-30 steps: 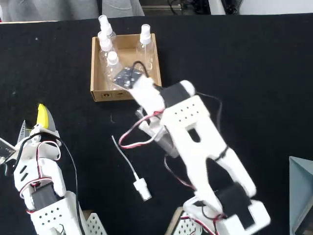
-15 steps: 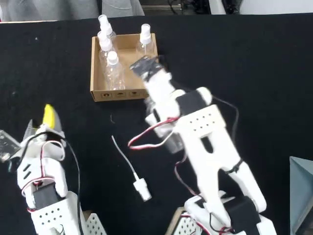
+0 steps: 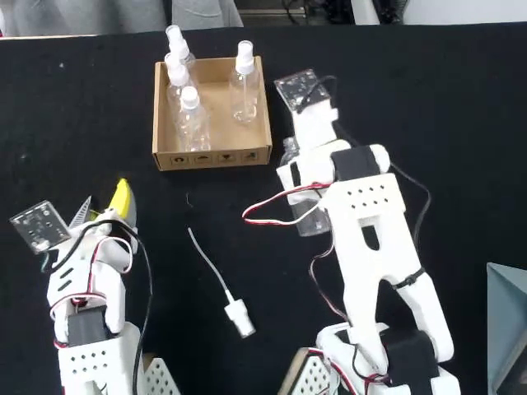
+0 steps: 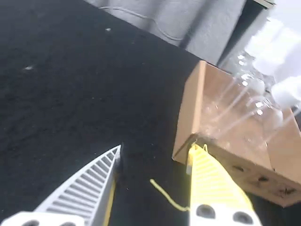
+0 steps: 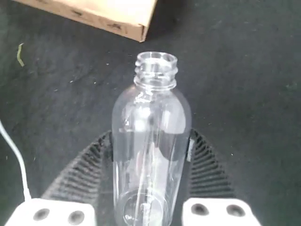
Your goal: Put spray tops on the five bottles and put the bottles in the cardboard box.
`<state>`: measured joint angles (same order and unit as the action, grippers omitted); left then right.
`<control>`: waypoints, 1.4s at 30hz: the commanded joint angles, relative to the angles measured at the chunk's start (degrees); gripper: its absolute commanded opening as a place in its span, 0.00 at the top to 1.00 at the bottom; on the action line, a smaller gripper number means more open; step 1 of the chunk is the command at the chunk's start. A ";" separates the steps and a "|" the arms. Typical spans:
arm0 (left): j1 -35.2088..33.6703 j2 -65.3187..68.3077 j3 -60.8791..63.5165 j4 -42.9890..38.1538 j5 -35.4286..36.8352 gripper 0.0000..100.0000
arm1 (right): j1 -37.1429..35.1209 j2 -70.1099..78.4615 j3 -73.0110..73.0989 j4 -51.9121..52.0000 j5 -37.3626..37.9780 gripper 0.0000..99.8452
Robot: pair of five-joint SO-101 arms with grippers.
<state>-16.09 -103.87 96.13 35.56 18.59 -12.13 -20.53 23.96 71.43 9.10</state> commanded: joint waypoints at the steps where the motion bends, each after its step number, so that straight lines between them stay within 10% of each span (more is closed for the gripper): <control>1: 2.95 -0.62 1.27 0.35 -4.22 0.79 | 2.29 -3.21 0.22 -3.43 -0.97 0.90; 42: 35.47 -0.35 -13.14 32.26 -16.97 0.74 | 13.19 -3.03 0.22 -7.74 -5.01 0.90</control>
<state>16.88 -103.96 85.49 67.74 2.24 -0.79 -20.53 24.75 65.01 4.62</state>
